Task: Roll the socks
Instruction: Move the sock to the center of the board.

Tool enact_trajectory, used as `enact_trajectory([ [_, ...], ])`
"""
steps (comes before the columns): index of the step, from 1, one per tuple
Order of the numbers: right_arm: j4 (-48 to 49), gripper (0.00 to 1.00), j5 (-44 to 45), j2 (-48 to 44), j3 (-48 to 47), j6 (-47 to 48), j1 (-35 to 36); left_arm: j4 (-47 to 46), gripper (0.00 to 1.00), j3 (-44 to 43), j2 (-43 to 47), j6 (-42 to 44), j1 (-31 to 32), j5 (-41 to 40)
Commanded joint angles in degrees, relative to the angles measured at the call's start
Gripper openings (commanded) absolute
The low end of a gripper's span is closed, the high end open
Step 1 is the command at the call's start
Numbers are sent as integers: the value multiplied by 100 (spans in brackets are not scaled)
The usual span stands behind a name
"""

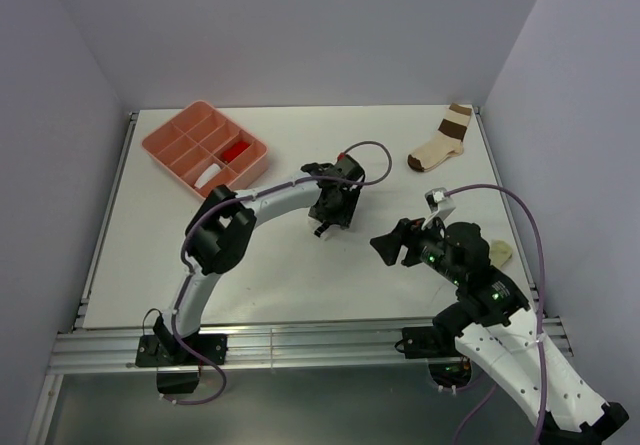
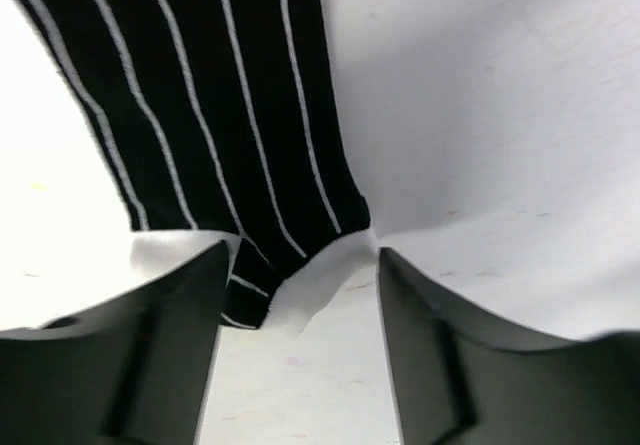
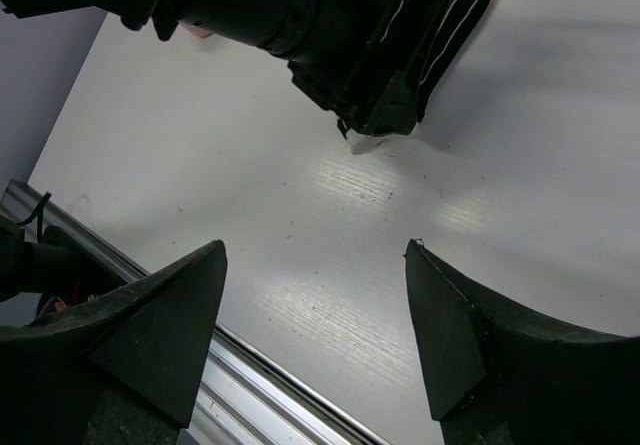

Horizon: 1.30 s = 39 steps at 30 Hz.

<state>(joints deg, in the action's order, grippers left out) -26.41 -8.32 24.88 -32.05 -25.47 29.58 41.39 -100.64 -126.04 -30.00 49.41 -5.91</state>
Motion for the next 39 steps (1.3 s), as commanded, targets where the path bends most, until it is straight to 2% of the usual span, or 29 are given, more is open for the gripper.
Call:
enact_trajectory([
  [1, -4, 79, -30, -106, -363, 113, -32, 64, 69, -62, 623, 1029, 16, -480],
  [2, -21, 79, -12, -115, -380, 95, -32, -16, 73, 122, 946, 1144, 42, -498],
  [4, -22, 79, -12, -185, -416, 78, -32, -296, 74, 386, 1238, 1521, 156, -621],
  [8, -22, 79, 23, -265, -372, -27, -32, -797, 68, 1001, 1582, 1953, 201, -893],
  [14, -57, 78, 119, -89, -372, -326, -40, -1343, 57, 573, 916, 2490, 166, -1219],
  [17, -153, 78, 164, -10, -477, -502, -32, -1484, 54, 109, 468, 2569, -1, -1175],
  [22, -136, 77, 67, 34, -267, -608, -32, -1800, 51, -193, 10, 2473, -396, -729],
  [26, -162, 77, 111, 25, -266, -740, -32, -1722, 48, -237, -350, 2130, -686, -596],
  [30, -197, 77, 234, -28, -284, -722, -32, -1564, 47, 79, -352, 1551, -748, -884],
  [33, -145, 77, 278, 16, -240, -678, -32, -1257, 45, 465, -176, 814, -748, -1226],
  [35, -66, 77, 243, 43, -187, -696, -32, -557, 45, 536, -88, 15, -757, -1464],
  [37, 74, 77, 225, 69, -126, -713, -32, -106, 45, 615, 17, -984, -740, -1404],
  [39, 197, 77, 216, 87, -91, -696, -32, 149, 45, 861, 254, -1533, -731, -1203],
])
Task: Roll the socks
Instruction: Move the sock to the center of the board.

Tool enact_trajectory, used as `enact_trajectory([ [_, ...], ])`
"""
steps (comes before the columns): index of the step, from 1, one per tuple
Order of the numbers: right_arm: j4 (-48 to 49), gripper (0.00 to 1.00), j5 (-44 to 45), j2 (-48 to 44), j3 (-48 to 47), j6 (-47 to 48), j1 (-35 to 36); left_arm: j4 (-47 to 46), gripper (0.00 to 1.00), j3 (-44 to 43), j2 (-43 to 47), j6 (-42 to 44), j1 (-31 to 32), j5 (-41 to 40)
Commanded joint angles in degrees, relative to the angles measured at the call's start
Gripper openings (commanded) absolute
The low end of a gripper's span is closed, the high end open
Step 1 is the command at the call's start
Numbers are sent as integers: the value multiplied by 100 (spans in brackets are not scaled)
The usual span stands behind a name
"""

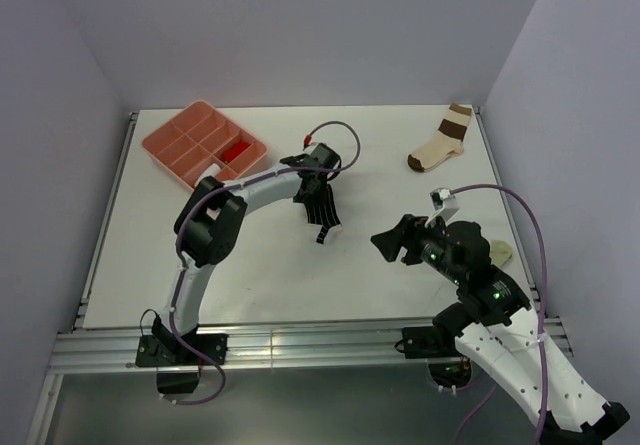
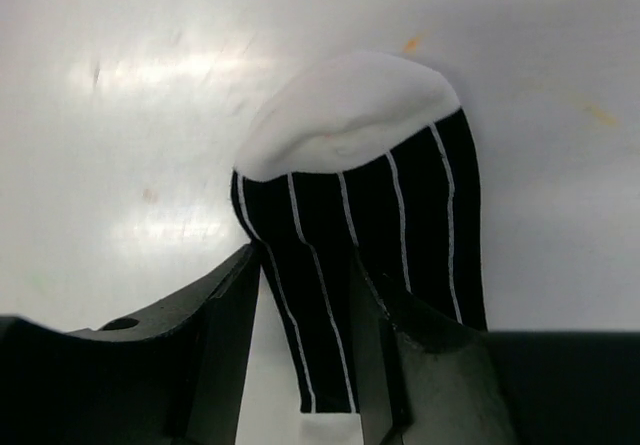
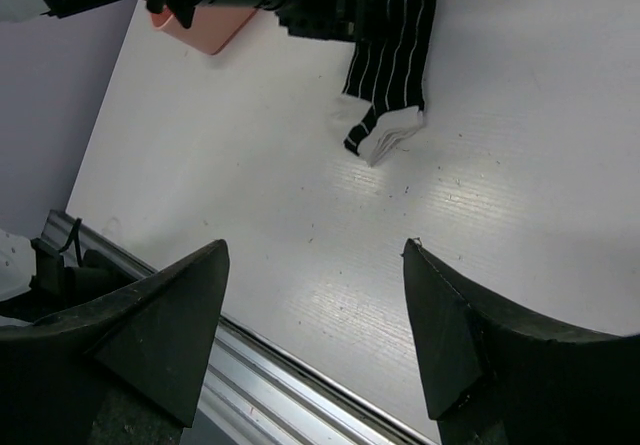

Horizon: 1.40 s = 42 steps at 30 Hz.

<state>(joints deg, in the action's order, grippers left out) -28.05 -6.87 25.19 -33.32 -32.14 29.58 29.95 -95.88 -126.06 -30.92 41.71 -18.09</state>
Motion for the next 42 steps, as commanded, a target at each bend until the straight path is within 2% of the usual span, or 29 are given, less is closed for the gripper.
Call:
enact_trajectory([
  [1, 397, 77, 63, 82, 71, -20, -32, 1285, 46, 472, 353, -1739, 56, 103],
  [3, 476, 77, 55, 109, 71, -3, -32, 1215, 53, 535, 626, -1795, 144, 156],
  [6, 511, 77, 63, 144, 45, 41, -40, 1320, 65, 88, 846, -1436, 381, -89],
  [9, 494, 77, 177, 65, 36, 85, -40, 1198, 74, -142, 1100, -567, 758, -494],
  [13, 424, 77, 406, -146, 71, 59, -32, 644, 80, 497, 1531, 846, 1416, -679],
  [18, 240, 77, 679, -488, 54, -55, -32, 160, 77, 1158, 1874, 1623, 1989, -380],
  [22, 55, 77, 1161, -752, 19, -178, -32, -95, 68, 1606, 1901, 2010, 2367, -327],
  [28, -183, 77, 1452, -1121, -43, -284, -32, -411, 58, 1923, 1770, 2292, 2464, -274],
  [42, -280, 77, 1575, -1201, -43, -468, -32, -745, 56, 2161, 1374, 2898, 2456, -283],
])
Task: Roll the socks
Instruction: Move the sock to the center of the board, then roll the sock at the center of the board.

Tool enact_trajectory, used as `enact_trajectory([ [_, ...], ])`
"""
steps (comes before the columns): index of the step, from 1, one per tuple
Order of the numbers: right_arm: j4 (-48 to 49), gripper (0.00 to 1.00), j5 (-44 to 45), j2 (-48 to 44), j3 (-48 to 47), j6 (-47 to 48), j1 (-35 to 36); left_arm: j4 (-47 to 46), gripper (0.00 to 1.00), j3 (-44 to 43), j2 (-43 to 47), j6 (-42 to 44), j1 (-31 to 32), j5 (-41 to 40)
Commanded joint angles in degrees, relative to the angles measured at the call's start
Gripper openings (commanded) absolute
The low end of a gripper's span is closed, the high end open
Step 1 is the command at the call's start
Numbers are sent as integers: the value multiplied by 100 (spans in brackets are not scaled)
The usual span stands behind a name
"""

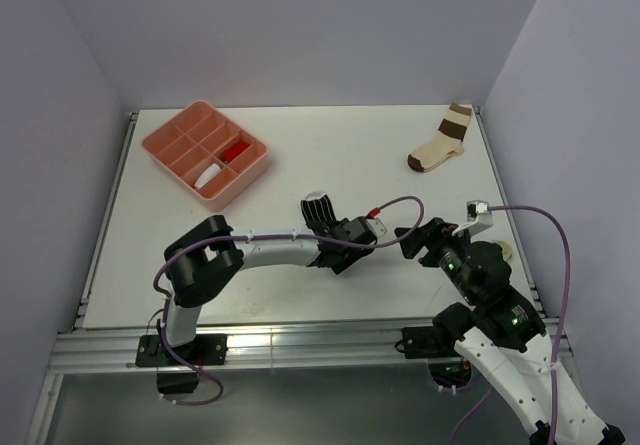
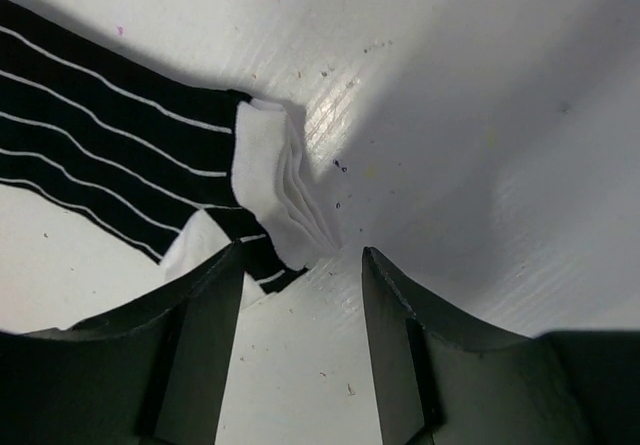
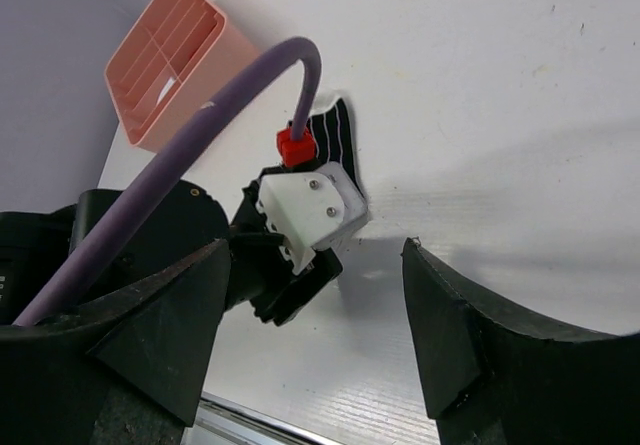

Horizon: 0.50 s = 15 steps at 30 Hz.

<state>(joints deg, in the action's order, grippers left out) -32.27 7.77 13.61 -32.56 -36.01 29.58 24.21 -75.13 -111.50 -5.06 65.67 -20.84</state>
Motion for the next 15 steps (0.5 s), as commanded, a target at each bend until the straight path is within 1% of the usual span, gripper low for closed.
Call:
enact_trajectory([
  [1, 160, 77, 111, -42, -111, -99, -32, -162, 55, 87, -134, 321, 34, -8],
  [10, 265, 76, 155, -7, -84, -161, -32, -118, 53, 60, -363, 339, -151, -104],
  [12, 309, 76, 190, 28, -102, -135, -32, -48, 53, -1, -416, 313, -168, -200],
  [15, 397, 76, 199, 89, -102, -108, -40, 101, 51, -54, -495, 260, -168, -140],
])
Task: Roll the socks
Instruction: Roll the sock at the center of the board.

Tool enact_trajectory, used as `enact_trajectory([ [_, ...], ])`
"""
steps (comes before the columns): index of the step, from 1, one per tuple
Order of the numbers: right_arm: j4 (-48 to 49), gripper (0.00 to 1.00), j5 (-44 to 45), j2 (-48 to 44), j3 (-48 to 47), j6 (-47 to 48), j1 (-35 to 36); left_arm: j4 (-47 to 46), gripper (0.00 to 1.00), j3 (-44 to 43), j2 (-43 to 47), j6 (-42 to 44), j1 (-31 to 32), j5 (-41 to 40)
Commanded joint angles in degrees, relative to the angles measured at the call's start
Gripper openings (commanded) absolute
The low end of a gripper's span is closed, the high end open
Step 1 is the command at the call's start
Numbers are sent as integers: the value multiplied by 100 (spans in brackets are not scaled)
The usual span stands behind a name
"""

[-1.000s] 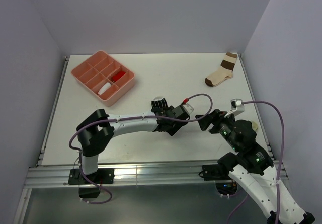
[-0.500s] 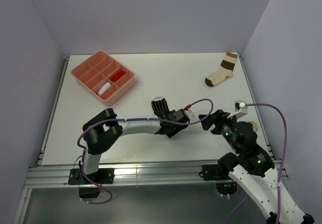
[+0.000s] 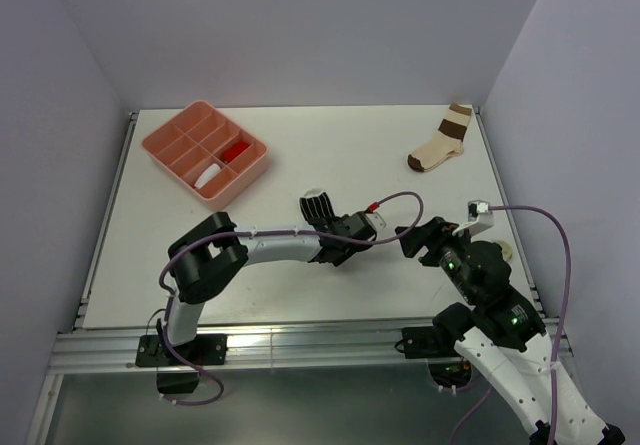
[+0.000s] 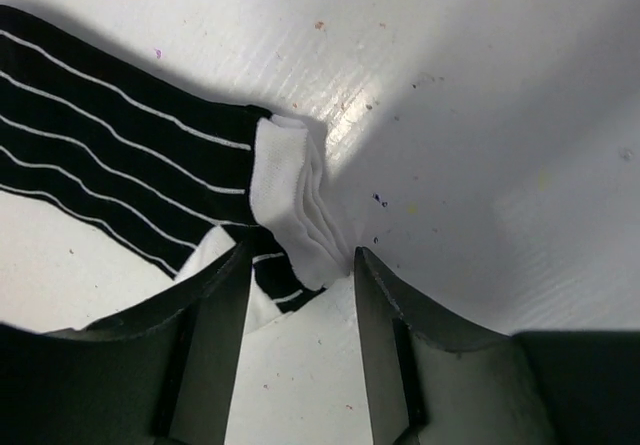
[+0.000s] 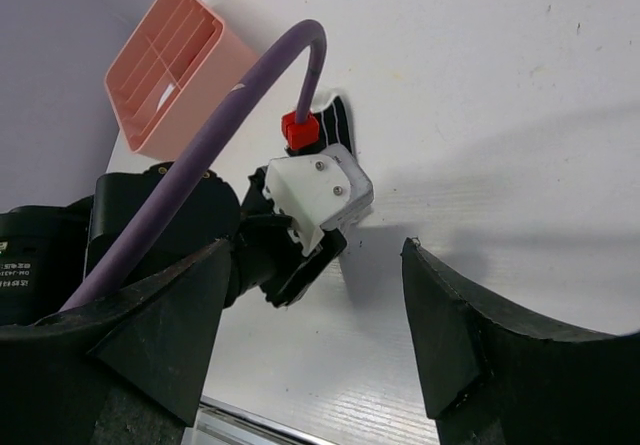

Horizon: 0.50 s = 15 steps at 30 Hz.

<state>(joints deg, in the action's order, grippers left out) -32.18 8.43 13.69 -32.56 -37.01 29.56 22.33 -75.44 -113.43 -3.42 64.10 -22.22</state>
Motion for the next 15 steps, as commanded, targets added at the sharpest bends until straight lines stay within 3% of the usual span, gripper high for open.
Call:
enact_trajectory([
  [1, 414, 76, 133, 107, -102, -8, -29, 333, 46, -23, -320, 87, -11, 76],
  [3, 502, 76, 116, 168, -76, -8, -29, 334, 41, 29, -320, 87, -11, 173],
  [6, 599, 76, 98, 230, -49, 10, -29, 378, 21, 38, -399, 70, -11, 288],
  [7, 617, 76, 107, 239, -40, 19, -38, 378, 4, 38, -434, 52, -11, 288],
  [8, 652, 76, 115, 265, -32, 28, -29, 395, 0, 29, -443, 43, -11, 314],
  [15, 784, 76, 142, 362, -23, 45, -29, 579, 0, -330, -374, -290, -274, 804],
])
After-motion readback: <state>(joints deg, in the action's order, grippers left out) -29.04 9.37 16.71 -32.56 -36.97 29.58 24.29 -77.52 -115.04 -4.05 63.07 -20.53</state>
